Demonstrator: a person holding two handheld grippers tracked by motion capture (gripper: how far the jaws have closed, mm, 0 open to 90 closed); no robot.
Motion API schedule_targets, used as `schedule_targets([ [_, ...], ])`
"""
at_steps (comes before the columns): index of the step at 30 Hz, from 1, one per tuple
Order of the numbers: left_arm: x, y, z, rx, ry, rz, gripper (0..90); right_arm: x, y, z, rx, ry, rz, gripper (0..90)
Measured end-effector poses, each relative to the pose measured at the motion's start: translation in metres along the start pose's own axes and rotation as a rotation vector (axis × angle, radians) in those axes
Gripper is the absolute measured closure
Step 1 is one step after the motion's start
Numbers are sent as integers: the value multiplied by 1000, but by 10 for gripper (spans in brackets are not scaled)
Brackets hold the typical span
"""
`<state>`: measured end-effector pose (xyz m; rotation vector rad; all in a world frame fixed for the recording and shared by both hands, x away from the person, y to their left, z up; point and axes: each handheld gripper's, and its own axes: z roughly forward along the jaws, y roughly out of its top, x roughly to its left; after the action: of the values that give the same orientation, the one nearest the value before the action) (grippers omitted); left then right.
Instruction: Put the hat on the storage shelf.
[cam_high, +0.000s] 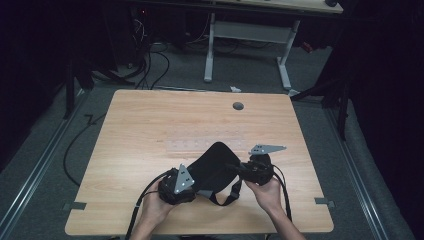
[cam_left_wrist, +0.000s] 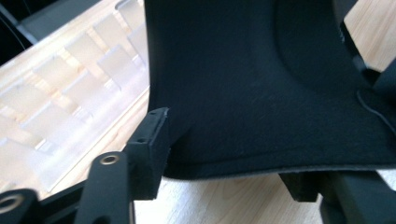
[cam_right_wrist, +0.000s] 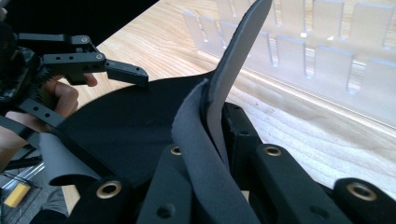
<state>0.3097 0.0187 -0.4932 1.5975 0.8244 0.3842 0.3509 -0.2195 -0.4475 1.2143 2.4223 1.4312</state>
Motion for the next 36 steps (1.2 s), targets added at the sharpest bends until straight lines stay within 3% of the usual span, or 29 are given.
schedule_targets([
  [7,-1,4,-2,4,-23,-12,505,2,3,2,-11,4,10,824],
  [11,-5,8,-3,21,-73,-45,607,3,4,2,-24,25,19,823],
  [17,-9,10,-5,35,-115,-32,751,1,5,0,-37,29,28,804],
  [23,-14,11,-11,32,-153,-22,841,0,4,-1,-44,37,41,770],
  [28,-16,14,-16,38,-180,-19,865,-1,4,-2,-56,45,40,736],
  [32,-17,20,-19,31,-203,-54,867,-3,4,-5,-76,55,34,669],
  [36,-17,22,-21,34,-225,-63,868,-4,4,-10,-104,54,29,596],
])
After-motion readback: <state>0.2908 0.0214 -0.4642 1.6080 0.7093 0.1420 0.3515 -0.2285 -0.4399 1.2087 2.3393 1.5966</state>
